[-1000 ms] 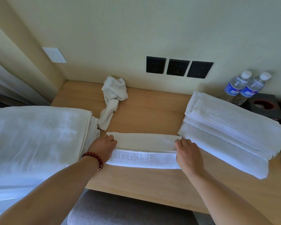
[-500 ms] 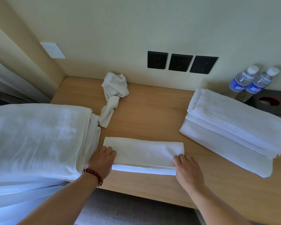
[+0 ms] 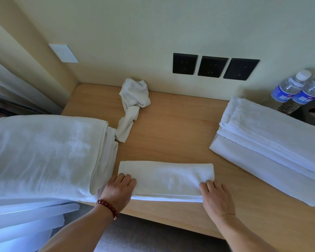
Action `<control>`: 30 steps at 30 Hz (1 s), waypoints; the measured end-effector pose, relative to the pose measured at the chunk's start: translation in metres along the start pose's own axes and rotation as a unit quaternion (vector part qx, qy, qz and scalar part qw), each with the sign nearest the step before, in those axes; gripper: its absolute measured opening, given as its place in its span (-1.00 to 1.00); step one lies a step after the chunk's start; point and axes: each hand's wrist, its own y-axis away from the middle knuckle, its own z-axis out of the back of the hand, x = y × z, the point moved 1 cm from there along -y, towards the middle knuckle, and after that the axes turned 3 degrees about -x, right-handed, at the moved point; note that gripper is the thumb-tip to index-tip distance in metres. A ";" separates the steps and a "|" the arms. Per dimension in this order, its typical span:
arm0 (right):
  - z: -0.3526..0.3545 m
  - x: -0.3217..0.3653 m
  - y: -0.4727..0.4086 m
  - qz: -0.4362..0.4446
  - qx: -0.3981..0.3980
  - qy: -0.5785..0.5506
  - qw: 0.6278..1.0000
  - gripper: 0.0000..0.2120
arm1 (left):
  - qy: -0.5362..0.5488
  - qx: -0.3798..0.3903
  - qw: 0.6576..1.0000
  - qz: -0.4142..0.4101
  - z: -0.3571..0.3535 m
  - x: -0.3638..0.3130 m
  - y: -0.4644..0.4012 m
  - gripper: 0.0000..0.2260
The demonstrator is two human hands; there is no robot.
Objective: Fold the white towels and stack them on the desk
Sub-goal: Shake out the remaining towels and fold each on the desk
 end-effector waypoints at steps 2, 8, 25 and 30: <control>-0.003 0.001 0.001 0.002 -0.017 -0.001 1.000 -0.68 | -0.005 -0.009 1.000 0.000 -0.008 0.000 0.005 -0.73; -0.011 0.003 0.002 0.008 -0.079 -0.022 0.997 -0.66 | -0.002 -0.004 0.999 0.032 -0.021 -0.008 0.007 -0.83; 0.014 -0.002 -0.014 0.014 0.099 -0.028 0.995 -0.70 | 0.000 0.283 0.958 0.050 0.007 0.002 -0.027 -0.61; 0.029 0.004 -0.016 -0.003 0.072 -0.026 0.997 -0.52 | 0.000 0.337 0.939 0.064 0.035 0.000 -0.038 -0.60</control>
